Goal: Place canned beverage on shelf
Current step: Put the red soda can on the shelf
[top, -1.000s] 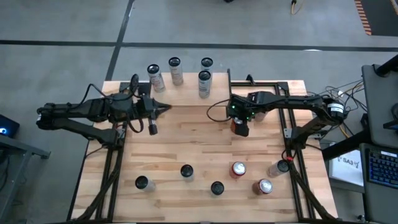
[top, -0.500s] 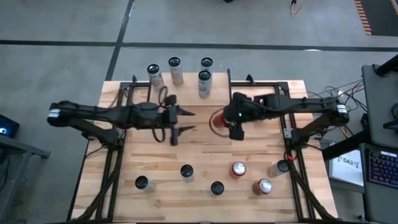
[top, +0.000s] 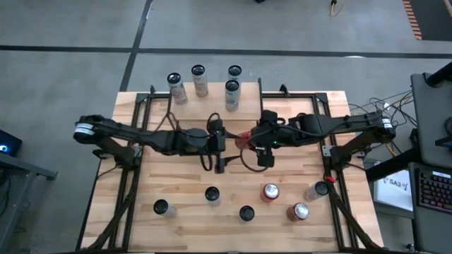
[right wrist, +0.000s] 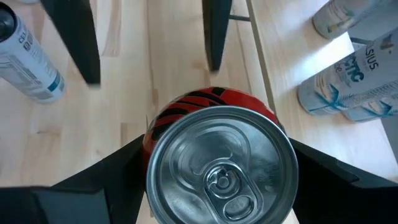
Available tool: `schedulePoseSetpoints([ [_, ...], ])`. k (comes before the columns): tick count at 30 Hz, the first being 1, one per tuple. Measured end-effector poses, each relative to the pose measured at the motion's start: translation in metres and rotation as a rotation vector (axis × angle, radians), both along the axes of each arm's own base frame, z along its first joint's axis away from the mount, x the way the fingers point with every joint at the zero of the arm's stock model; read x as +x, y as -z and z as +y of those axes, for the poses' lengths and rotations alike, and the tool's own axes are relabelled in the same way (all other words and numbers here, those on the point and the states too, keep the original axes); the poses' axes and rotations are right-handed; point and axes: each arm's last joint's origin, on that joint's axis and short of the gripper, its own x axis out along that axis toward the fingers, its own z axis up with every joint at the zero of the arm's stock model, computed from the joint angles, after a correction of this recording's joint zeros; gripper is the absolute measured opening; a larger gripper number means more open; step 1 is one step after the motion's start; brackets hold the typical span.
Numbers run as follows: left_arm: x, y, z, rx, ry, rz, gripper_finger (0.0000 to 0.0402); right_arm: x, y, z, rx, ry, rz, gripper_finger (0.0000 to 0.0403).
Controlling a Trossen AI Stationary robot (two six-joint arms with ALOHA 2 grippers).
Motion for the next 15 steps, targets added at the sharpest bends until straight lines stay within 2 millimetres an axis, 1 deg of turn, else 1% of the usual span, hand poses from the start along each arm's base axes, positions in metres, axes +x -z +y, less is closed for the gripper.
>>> schedulePoseSetpoints([
  [4,0.010,0.009,0.001,0.020,-0.078,-0.009,0.0302,0.000,0.000,0.000,-0.001,0.003,-0.005,0.0293],
  [11,0.019,0.016,0.001,0.000,-0.101,-0.041,0.0302,-0.001,0.001,0.000,0.012,0.020,0.005,0.0293],
  [15,0.022,0.020,0.004,0.022,-0.199,-0.053,0.0302,0.002,-0.001,0.000,0.022,0.044,-0.035,0.0293],
])
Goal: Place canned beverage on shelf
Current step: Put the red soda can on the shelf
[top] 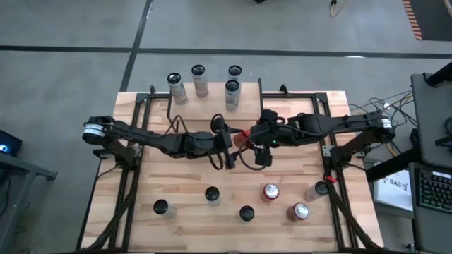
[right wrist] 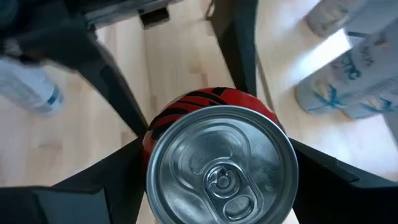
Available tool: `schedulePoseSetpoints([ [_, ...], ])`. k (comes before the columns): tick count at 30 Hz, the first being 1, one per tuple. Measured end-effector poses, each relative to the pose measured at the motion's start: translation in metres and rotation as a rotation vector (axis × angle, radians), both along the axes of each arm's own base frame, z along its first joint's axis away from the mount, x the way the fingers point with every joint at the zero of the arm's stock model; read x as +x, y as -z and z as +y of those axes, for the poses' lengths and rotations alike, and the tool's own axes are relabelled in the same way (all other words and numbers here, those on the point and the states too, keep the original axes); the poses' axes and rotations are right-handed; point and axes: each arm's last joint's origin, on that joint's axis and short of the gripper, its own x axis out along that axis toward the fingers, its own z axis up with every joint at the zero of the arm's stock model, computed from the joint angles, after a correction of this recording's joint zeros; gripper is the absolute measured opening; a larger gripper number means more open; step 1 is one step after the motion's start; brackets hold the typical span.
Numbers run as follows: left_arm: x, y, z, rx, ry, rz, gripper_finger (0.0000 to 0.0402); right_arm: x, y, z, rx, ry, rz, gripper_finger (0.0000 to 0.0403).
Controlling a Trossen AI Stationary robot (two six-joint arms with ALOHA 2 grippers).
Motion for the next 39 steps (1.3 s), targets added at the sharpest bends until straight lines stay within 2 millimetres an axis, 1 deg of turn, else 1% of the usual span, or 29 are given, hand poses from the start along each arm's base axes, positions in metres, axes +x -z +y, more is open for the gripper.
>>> schedulePoseSetpoints([
  [19,0.0021,0.0024,0.0011,-0.004,-0.024,-0.008,0.0312,0.0028,-0.0016,-0.0017,0.021,0.060,-0.047,0.0293],
  [21,0.0021,0.0023,0.0014,-0.007,-0.029,-0.011,0.0321,0.0034,-0.0021,-0.0017,0.028,0.072,-0.059,0.0293],
  [27,0.0024,0.0059,0.0022,-0.001,-0.057,0.007,0.0368,0.0074,-0.0066,-0.0015,0.052,0.095,-0.129,0.0293],
  [31,0.0022,0.0053,0.0028,0.006,-0.072,0.003,0.0379,0.0094,-0.0088,-0.0024,0.057,0.095,-0.159,0.0293],
  [34,0.0018,0.0054,0.0037,0.016,-0.107,0.005,0.0362,0.0093,-0.0088,-0.0026,0.054,0.098,-0.158,0.0293],
  [38,0.0016,0.0048,0.0030,0.040,-0.103,0.011,0.0296,0.0088,-0.0084,-0.0024,0.056,0.093,-0.150,0.0293],
  [39,0.0016,0.0048,0.0029,0.039,-0.104,0.011,0.0289,0.0087,-0.0083,-0.0024,0.059,0.092,-0.149,0.0293],
])
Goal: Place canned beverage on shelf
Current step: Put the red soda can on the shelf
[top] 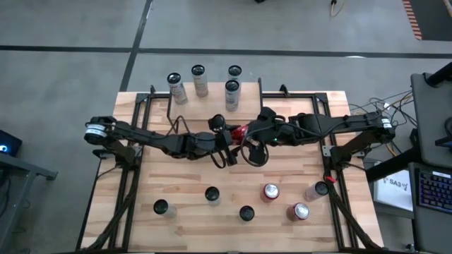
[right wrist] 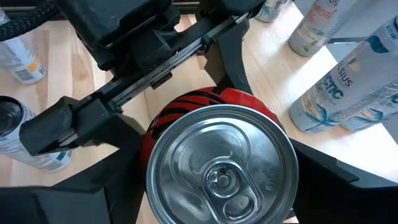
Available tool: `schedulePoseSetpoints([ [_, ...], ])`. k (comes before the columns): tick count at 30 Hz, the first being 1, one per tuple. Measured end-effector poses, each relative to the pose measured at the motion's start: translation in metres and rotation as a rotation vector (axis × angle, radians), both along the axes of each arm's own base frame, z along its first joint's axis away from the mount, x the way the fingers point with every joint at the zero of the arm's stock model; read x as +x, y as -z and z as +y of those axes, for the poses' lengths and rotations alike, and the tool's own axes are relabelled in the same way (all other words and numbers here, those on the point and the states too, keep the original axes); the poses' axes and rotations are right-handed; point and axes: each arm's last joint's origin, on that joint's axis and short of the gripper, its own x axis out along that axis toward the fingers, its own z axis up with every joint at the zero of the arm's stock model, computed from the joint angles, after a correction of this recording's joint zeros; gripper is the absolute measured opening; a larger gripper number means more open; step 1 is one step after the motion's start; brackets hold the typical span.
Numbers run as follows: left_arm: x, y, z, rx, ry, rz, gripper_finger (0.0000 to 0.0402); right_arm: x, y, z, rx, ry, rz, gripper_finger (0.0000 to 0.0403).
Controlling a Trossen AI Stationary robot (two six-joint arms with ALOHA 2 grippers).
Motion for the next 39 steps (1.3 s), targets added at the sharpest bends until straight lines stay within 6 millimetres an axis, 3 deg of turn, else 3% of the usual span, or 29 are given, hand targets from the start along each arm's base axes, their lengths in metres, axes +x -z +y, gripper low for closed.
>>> schedulePoseSetpoints([
  [4,0.000,0.000,0.000,-0.013,-0.007,-0.007,0.0289,0.000,0.000,0.000,0.006,0.000,-0.001,0.0297],
  [10,-0.006,0.008,0.003,-0.031,-0.077,-0.102,0.0289,-0.005,-0.006,-0.001,0.026,0.047,-0.042,0.0386],
  [16,-0.029,0.028,0.010,-0.023,-0.220,-0.246,0.0289,-0.025,-0.025,-0.005,0.018,0.117,-0.123,0.0374],
  [21,-0.049,0.043,0.028,-0.043,-0.399,-0.377,0.0289,-0.038,-0.038,-0.007,0.019,0.122,-0.180,0.0373],
  [28,-0.056,0.052,0.060,-0.105,-0.488,-0.416,0.0289,-0.034,-0.036,-0.006,-0.001,0.099,-0.177,0.0374],
  [39,-0.066,0.065,0.080,-0.155,-0.557,-0.452,0.0289,-0.023,-0.028,-0.005,-0.021,0.083,-0.144,0.0375],
])
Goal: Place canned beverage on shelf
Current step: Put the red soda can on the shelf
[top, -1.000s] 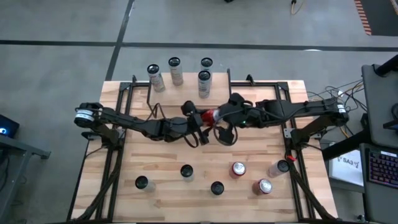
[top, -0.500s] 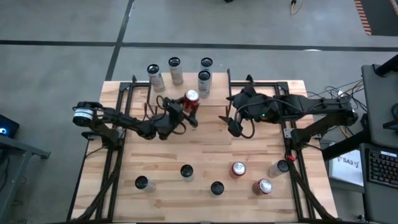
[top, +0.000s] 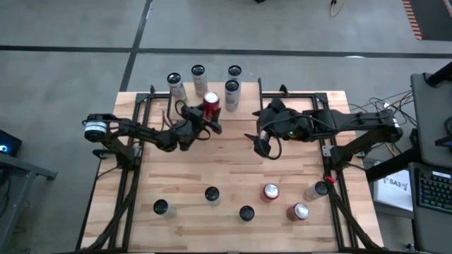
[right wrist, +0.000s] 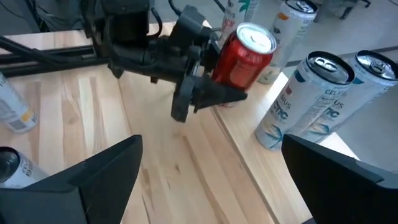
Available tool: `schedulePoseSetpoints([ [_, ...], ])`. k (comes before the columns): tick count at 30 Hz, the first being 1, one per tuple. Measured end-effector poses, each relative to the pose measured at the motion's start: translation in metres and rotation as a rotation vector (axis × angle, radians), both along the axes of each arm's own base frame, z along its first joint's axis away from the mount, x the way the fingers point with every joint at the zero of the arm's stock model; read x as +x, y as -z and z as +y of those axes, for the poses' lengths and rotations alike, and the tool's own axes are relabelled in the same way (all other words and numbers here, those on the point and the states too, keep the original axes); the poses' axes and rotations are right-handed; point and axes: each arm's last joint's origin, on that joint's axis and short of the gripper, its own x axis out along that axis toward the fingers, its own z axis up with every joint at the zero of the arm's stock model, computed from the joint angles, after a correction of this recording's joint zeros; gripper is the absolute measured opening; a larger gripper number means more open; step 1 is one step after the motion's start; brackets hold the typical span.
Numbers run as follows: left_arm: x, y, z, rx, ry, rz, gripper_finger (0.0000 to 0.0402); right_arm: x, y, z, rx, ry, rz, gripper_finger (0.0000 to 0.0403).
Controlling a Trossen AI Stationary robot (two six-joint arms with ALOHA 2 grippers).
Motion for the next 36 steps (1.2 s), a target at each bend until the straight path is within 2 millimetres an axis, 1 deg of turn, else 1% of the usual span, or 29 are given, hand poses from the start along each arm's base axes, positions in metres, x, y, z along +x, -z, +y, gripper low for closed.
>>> schedulePoseSetpoints([
  [5,-0.004,0.006,0.003,-0.026,0.001,-0.013,0.0289,0.001,0.001,0.000,-0.003,-0.001,0.005,0.0375],
  [15,-0.006,0.009,0.008,-0.038,-0.016,0.009,0.0289,0.002,0.001,0.000,-0.003,0.000,0.003,0.0375],
  [23,-0.001,0.020,0.010,-0.068,-0.027,-0.012,0.0290,0.002,0.001,0.000,-0.003,0.000,0.002,0.0375],
  [25,0.000,0.021,0.010,-0.067,-0.028,-0.028,0.0297,0.002,0.001,0.000,-0.003,0.000,0.002,0.0375],
  [32,-0.001,0.022,0.012,-0.064,-0.040,-0.021,0.0343,0.002,0.001,0.000,-0.003,0.000,0.003,0.0375],
  [36,0.000,0.021,0.012,-0.057,-0.044,-0.012,0.0350,0.002,0.001,0.000,-0.004,0.000,0.003,0.0375],
])
